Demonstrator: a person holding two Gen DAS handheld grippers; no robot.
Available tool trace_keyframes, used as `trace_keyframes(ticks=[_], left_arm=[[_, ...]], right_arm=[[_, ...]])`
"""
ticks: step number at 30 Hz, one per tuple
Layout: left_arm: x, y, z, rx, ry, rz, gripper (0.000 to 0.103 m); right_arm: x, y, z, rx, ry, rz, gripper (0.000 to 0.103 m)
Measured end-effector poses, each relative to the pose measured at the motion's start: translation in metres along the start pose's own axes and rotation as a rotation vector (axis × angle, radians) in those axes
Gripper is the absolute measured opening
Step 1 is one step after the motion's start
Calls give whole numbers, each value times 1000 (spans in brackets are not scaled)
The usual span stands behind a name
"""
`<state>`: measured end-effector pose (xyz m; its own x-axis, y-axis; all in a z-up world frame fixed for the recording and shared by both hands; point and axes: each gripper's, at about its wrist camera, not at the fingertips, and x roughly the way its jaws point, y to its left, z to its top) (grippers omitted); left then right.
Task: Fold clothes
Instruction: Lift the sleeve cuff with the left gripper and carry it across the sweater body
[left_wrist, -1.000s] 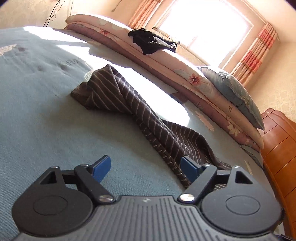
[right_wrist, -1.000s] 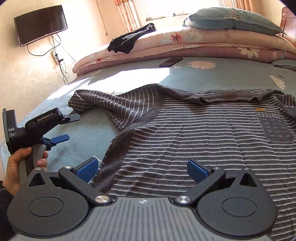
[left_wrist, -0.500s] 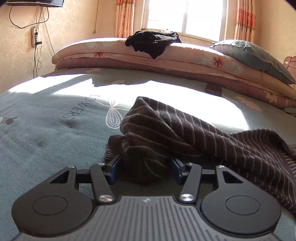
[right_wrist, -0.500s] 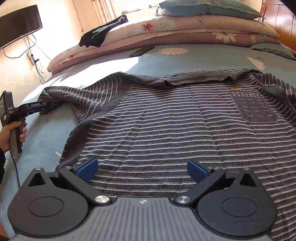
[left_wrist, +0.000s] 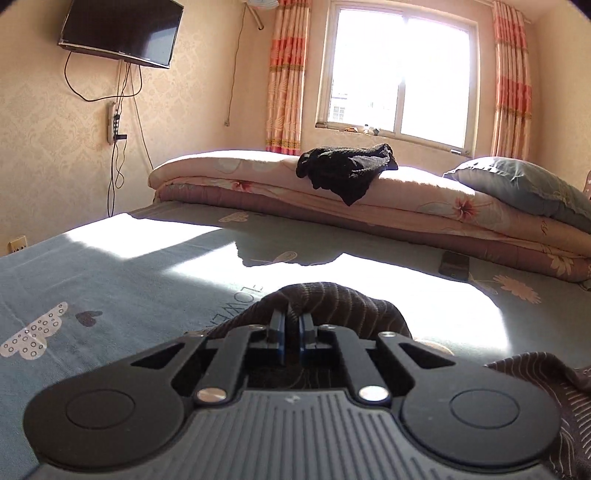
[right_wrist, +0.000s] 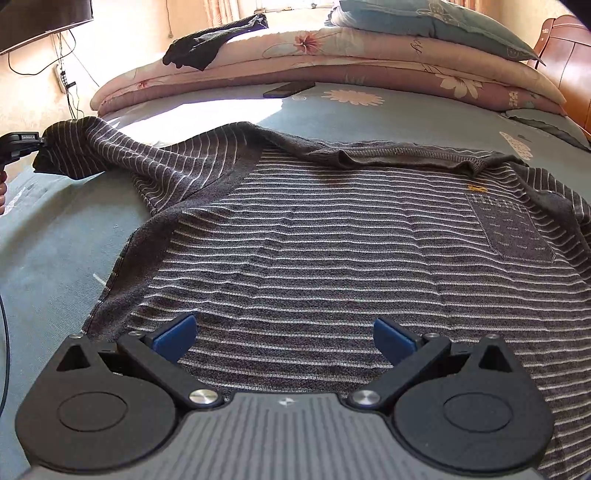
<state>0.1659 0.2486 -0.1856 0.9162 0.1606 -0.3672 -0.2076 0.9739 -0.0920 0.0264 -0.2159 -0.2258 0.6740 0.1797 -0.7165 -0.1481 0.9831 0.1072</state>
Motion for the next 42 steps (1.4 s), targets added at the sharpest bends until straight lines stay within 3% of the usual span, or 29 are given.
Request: trace_keyframes(ticks=[3,5,8,10,11,19,23,27,30,37,39,42], left_arm=[[10,10,13,-25,-39,148,12],[20,21,17,-75,12,185,20],[23,41,8,-179,89,137,27],[20,49,-1,-213,111,116,55],[17,54,-8,-227,116,121,58],[12,64,-28,-285,225,42,61],[11,26,-33,-226,335,-52,61],[6,-20,-30,-171,383,-159,68],[3,-60,-25,-137,356,-193,70],[20,-146,-9,-23,152,-163,73],[24,-158,-14,-8,151,-178,74],[25,-167,-19,51,214,-182,74]], right_arm=[[0,-1,0,11,5,1,103],[-2,0,-1,7,7,-3,103],[-4,0,-1,-4,4,-11,103],[-6,0,-1,-16,-1,-17,103],[-6,0,-1,-14,0,-17,103],[-4,6,-2,-25,13,-7,103],[-9,7,-2,-41,11,10,103],[-15,-3,0,-41,10,57,103],[-12,-17,8,-58,35,140,103],[22,-50,45,-137,131,400,103],[26,-60,49,-91,139,443,103],[30,-75,54,3,192,480,103]])
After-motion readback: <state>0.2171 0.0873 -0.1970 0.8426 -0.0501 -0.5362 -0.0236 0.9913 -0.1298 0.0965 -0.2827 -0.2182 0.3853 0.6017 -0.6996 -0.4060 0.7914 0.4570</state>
